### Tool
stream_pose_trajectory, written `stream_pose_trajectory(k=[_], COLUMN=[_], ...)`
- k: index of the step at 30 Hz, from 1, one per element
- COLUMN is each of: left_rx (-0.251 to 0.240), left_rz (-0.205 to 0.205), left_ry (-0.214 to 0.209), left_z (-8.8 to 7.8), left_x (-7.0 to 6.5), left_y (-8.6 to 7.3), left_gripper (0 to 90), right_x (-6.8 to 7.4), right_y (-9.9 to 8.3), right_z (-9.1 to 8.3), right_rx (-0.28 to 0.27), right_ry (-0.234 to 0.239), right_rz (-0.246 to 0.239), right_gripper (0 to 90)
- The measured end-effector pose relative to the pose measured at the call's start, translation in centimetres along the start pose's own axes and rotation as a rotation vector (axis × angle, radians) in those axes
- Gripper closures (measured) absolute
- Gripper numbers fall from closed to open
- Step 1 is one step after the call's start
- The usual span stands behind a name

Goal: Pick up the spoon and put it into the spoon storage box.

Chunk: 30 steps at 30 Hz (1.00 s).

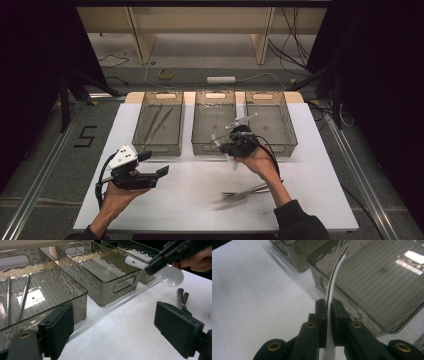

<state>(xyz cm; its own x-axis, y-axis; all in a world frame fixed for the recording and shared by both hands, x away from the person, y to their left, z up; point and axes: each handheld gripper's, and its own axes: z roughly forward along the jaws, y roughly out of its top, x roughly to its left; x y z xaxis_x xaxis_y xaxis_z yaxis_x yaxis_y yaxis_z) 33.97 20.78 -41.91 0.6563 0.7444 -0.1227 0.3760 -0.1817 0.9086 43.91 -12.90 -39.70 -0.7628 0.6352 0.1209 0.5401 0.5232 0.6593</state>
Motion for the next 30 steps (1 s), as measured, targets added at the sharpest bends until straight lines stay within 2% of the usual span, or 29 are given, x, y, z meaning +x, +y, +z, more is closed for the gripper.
stream_pose_trajectory(k=[12,24,30], left_rx=[-0.007,-0.009,-0.010], left_rz=[-0.003,-0.005,-0.003], left_ry=[0.004,0.006,0.006], left_z=[-0.1,-0.1,-0.2], left_x=[0.0,0.0,0.0], left_y=[0.0,0.0,0.0], left_gripper=[16.1,16.0,16.0], right_x=[-1.9,-2.9,-3.5], right_y=[3.2,5.9,7.0], right_z=[-1.1,-0.9,-0.4], right_rx=[-0.059,-0.095,-0.116], right_ry=[-0.053,-0.073,-0.104], right_rz=[0.027,0.044,0.052], right_gripper=[85.5,85.5,85.4])
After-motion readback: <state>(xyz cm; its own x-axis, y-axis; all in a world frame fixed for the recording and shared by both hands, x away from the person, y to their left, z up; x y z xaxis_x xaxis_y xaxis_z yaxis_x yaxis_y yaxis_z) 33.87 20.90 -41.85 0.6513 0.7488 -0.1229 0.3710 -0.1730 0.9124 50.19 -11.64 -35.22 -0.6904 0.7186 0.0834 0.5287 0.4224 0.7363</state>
